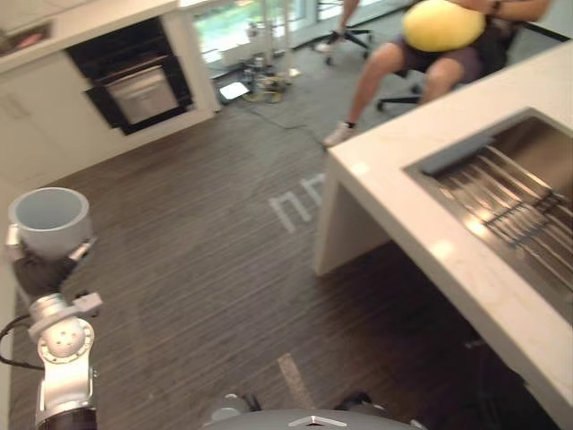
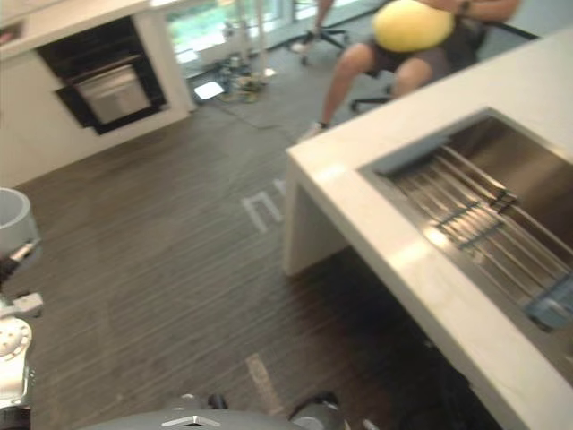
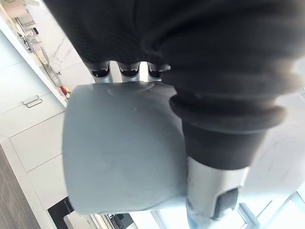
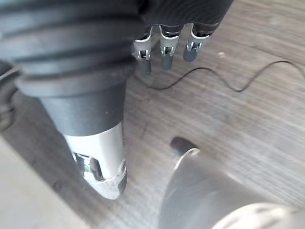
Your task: Walk over to the sink, pick up the cup, carry it to the dishwasher, place the cup inside the dishwasher, then close the dishwasher door
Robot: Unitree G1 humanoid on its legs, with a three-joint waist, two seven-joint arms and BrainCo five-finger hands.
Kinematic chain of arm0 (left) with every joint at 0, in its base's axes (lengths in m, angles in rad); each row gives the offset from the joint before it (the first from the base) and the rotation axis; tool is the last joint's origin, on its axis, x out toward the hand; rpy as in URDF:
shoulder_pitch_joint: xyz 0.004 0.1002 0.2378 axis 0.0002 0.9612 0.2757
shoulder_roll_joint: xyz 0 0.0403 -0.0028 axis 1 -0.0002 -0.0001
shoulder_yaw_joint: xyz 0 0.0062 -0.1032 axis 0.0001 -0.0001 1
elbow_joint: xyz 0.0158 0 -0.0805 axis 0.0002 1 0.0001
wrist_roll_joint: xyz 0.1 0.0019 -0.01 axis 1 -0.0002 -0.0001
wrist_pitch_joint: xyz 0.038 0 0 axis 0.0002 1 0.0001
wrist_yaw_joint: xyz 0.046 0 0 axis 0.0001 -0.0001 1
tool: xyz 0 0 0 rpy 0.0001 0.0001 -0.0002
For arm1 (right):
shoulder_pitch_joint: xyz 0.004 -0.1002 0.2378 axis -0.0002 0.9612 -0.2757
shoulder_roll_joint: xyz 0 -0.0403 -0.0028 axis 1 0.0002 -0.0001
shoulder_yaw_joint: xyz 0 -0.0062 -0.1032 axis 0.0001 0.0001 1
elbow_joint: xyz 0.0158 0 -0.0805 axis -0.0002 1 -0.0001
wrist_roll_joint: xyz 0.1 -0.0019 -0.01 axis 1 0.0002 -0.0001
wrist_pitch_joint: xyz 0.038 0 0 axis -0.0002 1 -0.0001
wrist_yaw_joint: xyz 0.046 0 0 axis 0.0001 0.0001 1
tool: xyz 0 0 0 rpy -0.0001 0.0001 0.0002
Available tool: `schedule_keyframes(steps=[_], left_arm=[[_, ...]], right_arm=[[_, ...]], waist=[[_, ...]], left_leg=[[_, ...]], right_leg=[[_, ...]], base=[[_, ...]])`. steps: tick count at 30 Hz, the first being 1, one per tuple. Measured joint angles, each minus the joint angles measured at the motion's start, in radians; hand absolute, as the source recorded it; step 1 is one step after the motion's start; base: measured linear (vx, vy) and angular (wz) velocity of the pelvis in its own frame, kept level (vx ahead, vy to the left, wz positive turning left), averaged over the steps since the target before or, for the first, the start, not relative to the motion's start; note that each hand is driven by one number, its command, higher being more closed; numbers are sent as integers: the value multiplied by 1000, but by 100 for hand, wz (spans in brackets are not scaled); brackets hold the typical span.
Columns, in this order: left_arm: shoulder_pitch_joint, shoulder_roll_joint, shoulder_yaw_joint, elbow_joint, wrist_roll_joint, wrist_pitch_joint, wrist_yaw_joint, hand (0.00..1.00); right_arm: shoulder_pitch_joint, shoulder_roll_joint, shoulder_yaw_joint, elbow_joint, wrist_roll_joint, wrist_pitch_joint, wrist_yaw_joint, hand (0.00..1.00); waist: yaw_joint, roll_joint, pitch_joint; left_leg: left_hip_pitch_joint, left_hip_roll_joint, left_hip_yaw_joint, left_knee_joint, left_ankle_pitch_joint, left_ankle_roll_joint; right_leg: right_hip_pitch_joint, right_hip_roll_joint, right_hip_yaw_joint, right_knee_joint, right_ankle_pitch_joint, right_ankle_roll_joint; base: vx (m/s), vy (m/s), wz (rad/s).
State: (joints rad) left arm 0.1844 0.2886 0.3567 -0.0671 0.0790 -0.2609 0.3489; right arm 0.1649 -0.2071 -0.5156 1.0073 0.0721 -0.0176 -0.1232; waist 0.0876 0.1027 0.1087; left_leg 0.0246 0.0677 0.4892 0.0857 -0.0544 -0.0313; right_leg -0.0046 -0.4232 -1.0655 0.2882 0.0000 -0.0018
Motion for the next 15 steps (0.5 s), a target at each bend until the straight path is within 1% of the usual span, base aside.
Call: schedule_keyframes(steps=[1, 2, 3, 4, 5, 6, 7, 8, 9, 10, 11, 12, 14, 15], left_arm=[[17, 0, -8, -14, 0, 0, -9, 100], [50, -1, -20, -35, -21, -1, -29, 100], [75, -2, -56, -37, -51, -2, -42, 100], [78, -3, -81, -37, -60, -4, -52, 100], [78, -5, -126, -33, -76, -23, -66, 100], [78, -9, -138, -26, -78, -36, -74, 100], [76, -20, -162, -6, -77, -57, -76, 100], [71, -20, -183, 17, -76, -61, -77, 100], [71, -20, -194, 27, -75, -61, -78, 100], [71, -20, -220, 42, -73, -61, -79, 100], [70, -19, -241, 42, -65, -61, -78, 100], [69, -21, -262, 44, -55, -61, -78, 100], [68, -32, -319, 44, -56, -61, -81, 100], [67, -36, -326, 44, -56, -61, -83, 100]], right_arm=[[-8, 4, 7, -11, 0, -2, -1, 0], [-30, 7, 36, -15, 2, -3, -10, 0], [-30, 11, 41, -23, 13, 1, -10, 0], [-23, 14, 41, -24, 21, 3, -10, 0], [-7, 32, 39, -28, 47, 12, -11, 0], [-5, 45, 39, -28, 61, 16, -11, 0], [-4, 79, 40, -27, 74, 19, -11, 0], [-5, 109, 44, -26, 77, 19, -9, 0], [-5, 121, 45, -26, 77, 19, -10, 0], [-6, 130, 58, -17, 77, 18, -10, 0], [-7, 131, 78, -10, 76, 16, -10, 0], [-6, 130, 82, -9, 76, 14, -10, 0], [-12, 115, 82, -11, 76, 5, -10, 0], [-17, 114, 83, -12, 75, -2, -10, 0]], waist=[[2, -3, 4], [4, -1, 13], [0, -3, 12], [-7, -2, 13], [-15, 1, 14], [-14, 3, 14], [-15, 0, 20], [-21, -20, 31], [-25, -31, 32], [-33, -55, 34], [-34, -83, 33], [-34, -101, 31], [-30, -112, 18], [-30, -119, 14]], left_leg=[[6, -12, -14, -5, 1, 8], [3, -29, -54, 0, -16, 18], [-9, -53, -120, 2, -21, 27], [-14, -64, -163, 2, -17, 42], [-23, -77, -241, 3, -6, 56], [-30, -78, -273, 1, 0, 60], [-42, -78, -325, -4, 10, 64], [-49, -79, -355, -10, 29, 67], [-53, -83, -368, -18, 46, 67], [-59, -99, -398, -33, 61, 64], [-60, -113, -410, -44, 69, 60], [-58, -123, -413, -60, 87, 58], [-35, -122, -435, -138, 112, 40], [-29, -118, -435, -159, 123, 36]], right_leg=[[18, -2, -7, -15, 20, 3], [50, -9, -1, -32, 56, 7], [51, -29, 112, -7, 72, -35], [49, -32, 192, 11, 76, -75], [27, -13, 379, 40, 42, -101], [24, 20, 472, 36, -10, -74], [17, 94, 631, 23, -95, -18], [20, 151, 714, 5, -125, 9], [20, 171, 735, -8, -130, 16], [21, 197, 760, -42, -126, 21], [23, 209, 779, -66, -112, 24], [28, 210, 779, -72, -108, 44], [46, 214, 783, -99, -112, 72], [47, 218, 777, -106, -108, 84]], base=[[-224, 278, 68], [-198, 286, 102], [-165, 239, 132], [-67, 224, 183], [-15, 125, 161], [-32, 123, 186], [-18, -19, 170], [-27, -45, 164], [-2, -79, 149], [19, -106, 118], [24, -115, 117], [27, -112, 87], [44, -83, 55], [75, -95, 26]])
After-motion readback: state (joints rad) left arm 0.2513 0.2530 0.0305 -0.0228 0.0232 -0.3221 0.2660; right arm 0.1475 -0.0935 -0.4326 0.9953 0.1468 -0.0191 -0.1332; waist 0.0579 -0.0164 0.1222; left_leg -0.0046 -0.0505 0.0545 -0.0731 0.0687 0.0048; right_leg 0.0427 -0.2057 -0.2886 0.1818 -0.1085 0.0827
